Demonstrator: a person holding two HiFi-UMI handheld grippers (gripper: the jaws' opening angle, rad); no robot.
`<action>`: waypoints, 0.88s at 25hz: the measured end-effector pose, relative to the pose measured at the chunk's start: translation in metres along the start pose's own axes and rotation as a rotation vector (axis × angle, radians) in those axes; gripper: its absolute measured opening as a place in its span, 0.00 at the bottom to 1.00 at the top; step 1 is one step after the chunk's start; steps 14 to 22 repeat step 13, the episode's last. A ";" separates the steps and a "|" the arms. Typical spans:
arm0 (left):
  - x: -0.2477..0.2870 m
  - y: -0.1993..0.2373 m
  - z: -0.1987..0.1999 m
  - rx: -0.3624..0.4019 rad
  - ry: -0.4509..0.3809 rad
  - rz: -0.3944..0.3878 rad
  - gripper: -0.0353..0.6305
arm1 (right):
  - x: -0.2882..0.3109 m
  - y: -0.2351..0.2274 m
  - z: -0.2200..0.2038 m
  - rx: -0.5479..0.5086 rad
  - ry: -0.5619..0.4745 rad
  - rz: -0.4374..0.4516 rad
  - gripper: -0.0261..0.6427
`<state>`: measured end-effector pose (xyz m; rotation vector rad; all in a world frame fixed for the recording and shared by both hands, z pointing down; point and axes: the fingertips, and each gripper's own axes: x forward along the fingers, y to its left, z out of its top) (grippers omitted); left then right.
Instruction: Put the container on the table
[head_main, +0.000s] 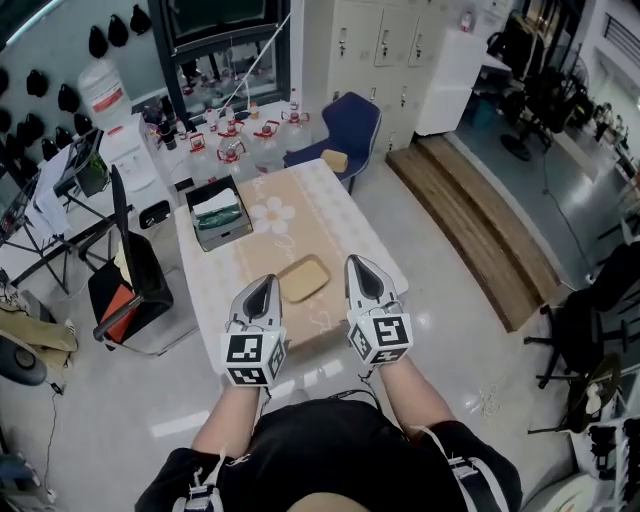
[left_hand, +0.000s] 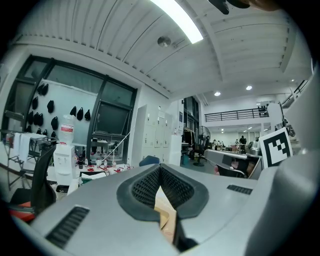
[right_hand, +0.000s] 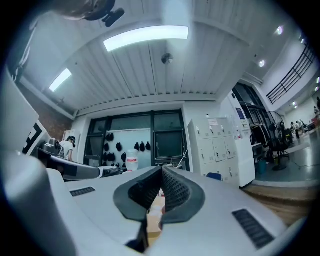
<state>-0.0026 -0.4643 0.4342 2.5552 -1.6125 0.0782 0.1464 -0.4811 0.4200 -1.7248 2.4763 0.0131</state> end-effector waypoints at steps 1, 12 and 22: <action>-0.001 0.001 0.000 -0.001 0.001 0.003 0.07 | 0.000 0.001 0.000 0.002 0.000 0.005 0.06; 0.000 0.006 -0.005 -0.004 0.002 0.002 0.07 | 0.003 0.005 -0.007 0.027 0.014 0.014 0.06; 0.000 0.006 -0.006 -0.003 0.000 0.000 0.07 | 0.003 0.004 -0.008 0.029 0.015 0.014 0.06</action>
